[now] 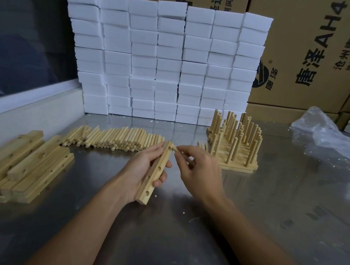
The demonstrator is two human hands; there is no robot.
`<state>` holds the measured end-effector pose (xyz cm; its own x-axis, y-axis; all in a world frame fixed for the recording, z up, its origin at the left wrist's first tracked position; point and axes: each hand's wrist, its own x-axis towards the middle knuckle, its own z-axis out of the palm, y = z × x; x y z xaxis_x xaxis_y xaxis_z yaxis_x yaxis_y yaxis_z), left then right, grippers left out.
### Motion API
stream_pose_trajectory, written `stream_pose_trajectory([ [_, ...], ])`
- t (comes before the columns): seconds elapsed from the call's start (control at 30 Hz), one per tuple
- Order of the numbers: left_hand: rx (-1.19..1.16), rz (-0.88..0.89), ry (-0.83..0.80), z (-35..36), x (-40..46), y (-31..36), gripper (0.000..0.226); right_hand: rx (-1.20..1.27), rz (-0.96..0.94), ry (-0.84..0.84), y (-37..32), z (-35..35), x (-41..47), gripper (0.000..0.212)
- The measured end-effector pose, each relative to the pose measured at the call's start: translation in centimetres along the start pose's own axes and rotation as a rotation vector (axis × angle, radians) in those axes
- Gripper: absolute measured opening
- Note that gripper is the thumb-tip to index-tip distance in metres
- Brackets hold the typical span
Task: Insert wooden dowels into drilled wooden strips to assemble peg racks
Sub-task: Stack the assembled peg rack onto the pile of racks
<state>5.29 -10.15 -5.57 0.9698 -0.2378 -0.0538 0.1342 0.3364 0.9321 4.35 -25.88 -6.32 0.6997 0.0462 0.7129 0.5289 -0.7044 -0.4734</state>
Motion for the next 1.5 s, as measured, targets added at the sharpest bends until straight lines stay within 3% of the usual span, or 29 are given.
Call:
stream_pose_trajectory([
  [0.27, 0.068, 0.066, 0.047, -0.2, 0.0, -0.2, 0.023, -0.128, -0.088, 0.029, -0.4, -0.1, 0.1, 0.013],
  [0.7, 0.222, 0.184, 0.095, 0.0, 0.1, -0.6, 0.017, -0.135, -0.115, 0.049, -0.2, -0.3, 0.1, 0.012],
  [1.13, 0.396, 0.298, 0.081, 0.5, -0.4, -0.6, 0.022, 0.126, 0.064, -0.014, 0.3, 0.0, 0.4, 0.009],
  [1.37, 0.382, 0.261, 0.124, 0.5, -0.1, -0.5, 0.016, -0.094, -0.193, 0.011, 0.0, -0.3, 0.6, 0.015],
  [1.5, 0.439, 0.336, 0.139, 0.9, -0.2, -0.7, 0.019, -0.106, -0.137, 0.035, -0.2, -0.3, 0.7, 0.014],
])
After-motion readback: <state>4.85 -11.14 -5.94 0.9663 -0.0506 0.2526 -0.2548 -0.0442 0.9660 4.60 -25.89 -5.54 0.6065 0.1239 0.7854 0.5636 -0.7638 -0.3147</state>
